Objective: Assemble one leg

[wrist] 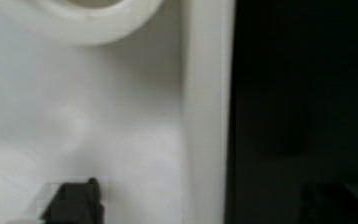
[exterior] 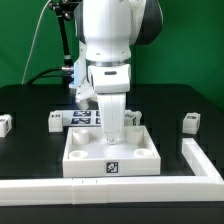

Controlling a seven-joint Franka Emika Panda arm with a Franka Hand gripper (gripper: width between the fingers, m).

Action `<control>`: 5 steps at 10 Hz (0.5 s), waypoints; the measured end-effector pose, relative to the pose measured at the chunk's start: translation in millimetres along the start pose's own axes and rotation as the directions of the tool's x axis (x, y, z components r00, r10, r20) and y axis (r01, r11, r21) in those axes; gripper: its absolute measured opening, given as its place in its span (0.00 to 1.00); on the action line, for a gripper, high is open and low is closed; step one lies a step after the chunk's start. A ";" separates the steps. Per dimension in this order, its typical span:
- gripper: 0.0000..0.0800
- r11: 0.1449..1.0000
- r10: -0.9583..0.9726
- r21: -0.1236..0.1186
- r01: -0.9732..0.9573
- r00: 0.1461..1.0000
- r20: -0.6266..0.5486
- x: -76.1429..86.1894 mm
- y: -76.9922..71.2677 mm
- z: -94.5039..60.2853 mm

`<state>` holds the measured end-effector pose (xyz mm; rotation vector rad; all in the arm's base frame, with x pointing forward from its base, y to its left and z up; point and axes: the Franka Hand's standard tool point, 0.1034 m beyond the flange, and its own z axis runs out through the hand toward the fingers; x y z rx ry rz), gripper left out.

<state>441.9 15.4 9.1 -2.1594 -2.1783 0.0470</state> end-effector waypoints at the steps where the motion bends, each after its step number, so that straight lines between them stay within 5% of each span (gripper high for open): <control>1: 0.51 1.000 0.000 0.000 0.000 1.000 0.000 0.0 0.0 0.0; 2: 0.51 1.000 0.000 0.000 0.000 1.000 0.000 0.0 0.0 0.0; 4: 0.08 1.000 0.000 -0.001 0.000 1.000 0.000 -0.1 0.2 -0.2; 5: 0.08 1.000 0.000 -0.007 0.000 1.000 0.000 -0.1 1.6 -1.3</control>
Offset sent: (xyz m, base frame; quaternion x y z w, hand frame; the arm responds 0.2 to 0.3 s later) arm 0.0000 0.0000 0.0000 0.0000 0.0000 0.0000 1.0000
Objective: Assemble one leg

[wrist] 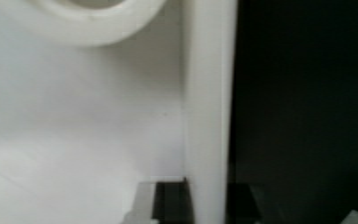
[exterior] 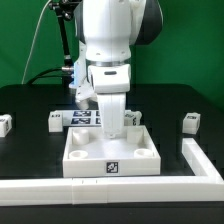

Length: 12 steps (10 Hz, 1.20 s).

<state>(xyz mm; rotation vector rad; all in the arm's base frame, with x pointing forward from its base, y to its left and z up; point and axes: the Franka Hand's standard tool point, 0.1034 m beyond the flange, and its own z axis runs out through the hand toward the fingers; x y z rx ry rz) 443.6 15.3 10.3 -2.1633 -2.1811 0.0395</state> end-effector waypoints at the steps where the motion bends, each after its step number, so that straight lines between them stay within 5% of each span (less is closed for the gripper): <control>1: 0.08 1.000 0.000 -0.004 0.000 1.000 0.000 0.1 0.9 -0.4; 6: 0.08 1.000 0.001 -0.009 -0.001 1.000 -0.001 0.3 3.0 -0.8; 12: 0.08 0.998 0.021 -0.056 -0.022 1.000 -0.018 36.3 42.5 -1.0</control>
Offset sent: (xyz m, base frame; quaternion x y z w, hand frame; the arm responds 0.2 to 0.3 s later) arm 0.0000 0.0000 0.0000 0.0000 0.0000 0.0000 1.0000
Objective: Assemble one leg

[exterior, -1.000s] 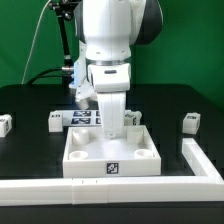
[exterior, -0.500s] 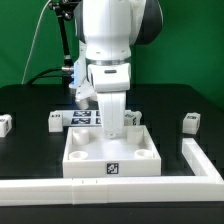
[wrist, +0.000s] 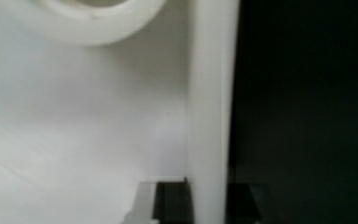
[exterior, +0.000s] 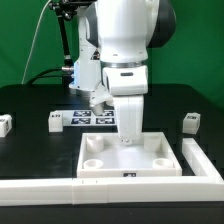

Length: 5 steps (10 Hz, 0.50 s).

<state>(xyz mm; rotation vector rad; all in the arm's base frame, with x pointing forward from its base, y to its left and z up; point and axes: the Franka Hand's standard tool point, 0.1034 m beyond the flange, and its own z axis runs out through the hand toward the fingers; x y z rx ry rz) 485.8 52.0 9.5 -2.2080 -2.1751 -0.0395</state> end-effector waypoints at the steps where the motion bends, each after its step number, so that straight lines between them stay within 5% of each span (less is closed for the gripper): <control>1: 0.08 1.000 -0.007 -0.012 0.007 1.000 -0.004 4.6 2.3 0.3; 5: 0.08 1.000 -0.007 -0.020 0.006 1.000 -0.010 24.7 6.5 1.1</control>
Offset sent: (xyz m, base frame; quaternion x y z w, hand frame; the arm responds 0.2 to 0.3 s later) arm 0.0108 0.0285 -0.0035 -0.0314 -0.0005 -0.0173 0.9994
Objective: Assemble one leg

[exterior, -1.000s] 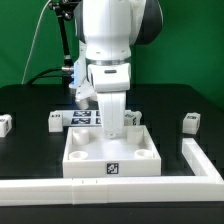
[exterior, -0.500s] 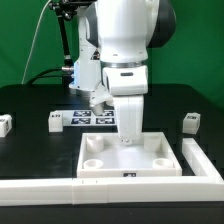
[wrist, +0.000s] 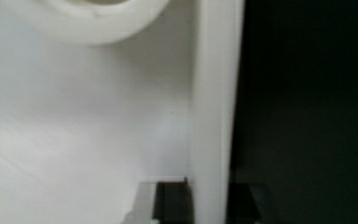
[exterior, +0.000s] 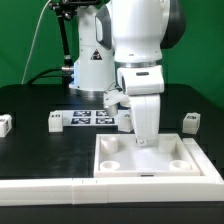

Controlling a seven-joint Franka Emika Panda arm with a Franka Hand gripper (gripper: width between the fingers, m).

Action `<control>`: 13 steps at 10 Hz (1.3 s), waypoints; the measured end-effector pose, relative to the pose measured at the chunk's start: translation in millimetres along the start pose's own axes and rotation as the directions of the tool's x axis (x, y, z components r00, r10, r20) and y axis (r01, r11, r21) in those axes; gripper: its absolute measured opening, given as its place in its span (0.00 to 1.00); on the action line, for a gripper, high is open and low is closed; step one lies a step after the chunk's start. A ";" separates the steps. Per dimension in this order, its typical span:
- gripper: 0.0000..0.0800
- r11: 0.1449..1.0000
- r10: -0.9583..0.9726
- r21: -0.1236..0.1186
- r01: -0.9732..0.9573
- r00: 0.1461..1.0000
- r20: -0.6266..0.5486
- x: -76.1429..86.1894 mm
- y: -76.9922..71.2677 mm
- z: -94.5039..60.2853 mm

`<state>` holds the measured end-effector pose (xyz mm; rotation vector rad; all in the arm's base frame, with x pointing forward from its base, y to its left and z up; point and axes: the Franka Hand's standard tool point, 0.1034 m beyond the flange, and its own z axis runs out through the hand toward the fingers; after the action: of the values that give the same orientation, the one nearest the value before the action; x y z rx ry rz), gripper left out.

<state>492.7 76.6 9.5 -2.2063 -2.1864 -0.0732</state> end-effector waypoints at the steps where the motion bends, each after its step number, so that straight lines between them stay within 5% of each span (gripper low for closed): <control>1: 0.08 1.000 0.001 0.004 -0.001 1.000 0.001 -0.5 3.0 -0.3; 8: 0.08 1.000 0.005 0.022 -0.005 1.000 0.006 -1.1 8.0 -0.2; 9: 0.32 1.000 0.005 0.022 -0.005 1.000 0.006 -1.3 8.0 -0.2; 10: 0.32 1.000 0.006 0.022 -0.006 1.000 0.006 -1.5 8.0 -0.2; 12: 0.72 1.000 0.006 0.022 -0.006 1.000 0.006 -1.8 8.1 -0.2; 13: 0.72 1.000 0.007 0.022 -0.007 1.000 0.006 -2.0 8.1 -0.2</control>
Offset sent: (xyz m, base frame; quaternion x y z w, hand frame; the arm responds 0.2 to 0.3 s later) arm 0.0095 0.0053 -0.0005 -0.0017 0.0006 -0.0118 0.9999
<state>500.8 74.5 9.6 -2.2050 -2.1720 -0.0426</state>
